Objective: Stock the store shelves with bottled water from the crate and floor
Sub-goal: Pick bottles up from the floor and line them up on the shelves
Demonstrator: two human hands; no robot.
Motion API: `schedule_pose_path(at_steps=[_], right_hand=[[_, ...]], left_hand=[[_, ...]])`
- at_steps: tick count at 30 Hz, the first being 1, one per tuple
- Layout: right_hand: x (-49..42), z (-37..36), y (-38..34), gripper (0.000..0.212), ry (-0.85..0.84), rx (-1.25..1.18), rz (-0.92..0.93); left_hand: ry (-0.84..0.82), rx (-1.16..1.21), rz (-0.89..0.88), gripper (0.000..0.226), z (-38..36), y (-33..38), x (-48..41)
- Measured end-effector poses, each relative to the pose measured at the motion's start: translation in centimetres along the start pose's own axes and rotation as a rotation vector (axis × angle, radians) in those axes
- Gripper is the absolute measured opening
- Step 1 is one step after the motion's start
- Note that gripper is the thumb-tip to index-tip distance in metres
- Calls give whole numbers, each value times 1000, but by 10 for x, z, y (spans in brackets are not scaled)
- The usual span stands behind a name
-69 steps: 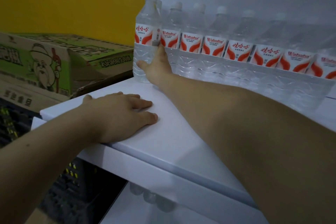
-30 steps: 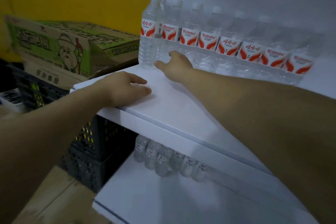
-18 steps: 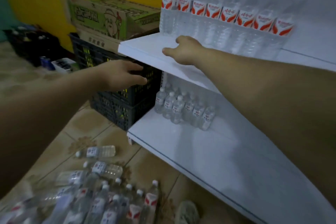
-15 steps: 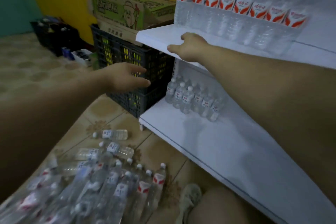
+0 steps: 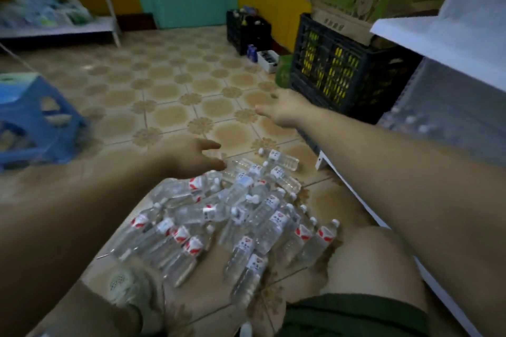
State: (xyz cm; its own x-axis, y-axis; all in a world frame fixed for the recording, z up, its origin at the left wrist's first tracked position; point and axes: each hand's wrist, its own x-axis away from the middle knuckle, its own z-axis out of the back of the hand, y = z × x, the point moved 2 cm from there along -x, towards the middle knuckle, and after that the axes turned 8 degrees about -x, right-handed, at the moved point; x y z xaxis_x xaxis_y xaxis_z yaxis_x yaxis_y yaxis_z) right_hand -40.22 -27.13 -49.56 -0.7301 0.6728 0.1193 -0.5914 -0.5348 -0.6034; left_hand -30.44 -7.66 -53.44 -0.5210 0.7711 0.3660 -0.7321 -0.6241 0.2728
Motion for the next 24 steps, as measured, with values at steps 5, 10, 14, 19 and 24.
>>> schedule_pose_path(at_steps=[5,10,14,19,24], right_hand=[[-21,-93,-5,79,-208,8,-9],[-46,-173,15,76,-415,26,-70],[-69,-231,60,68,-561,22,-177],[-101,-301,128,67,-633,76,-287],[-122,-359,172,43,-645,77,-327]], left_hand=[[-100,73,142,66,-49,-63,-1],[-238,142,191,67,-98,-106,-31],[-315,173,219,70,-136,-133,-80],[-387,168,225,70,-198,-161,-161],[-334,-45,161,80,-269,-195,-239]])
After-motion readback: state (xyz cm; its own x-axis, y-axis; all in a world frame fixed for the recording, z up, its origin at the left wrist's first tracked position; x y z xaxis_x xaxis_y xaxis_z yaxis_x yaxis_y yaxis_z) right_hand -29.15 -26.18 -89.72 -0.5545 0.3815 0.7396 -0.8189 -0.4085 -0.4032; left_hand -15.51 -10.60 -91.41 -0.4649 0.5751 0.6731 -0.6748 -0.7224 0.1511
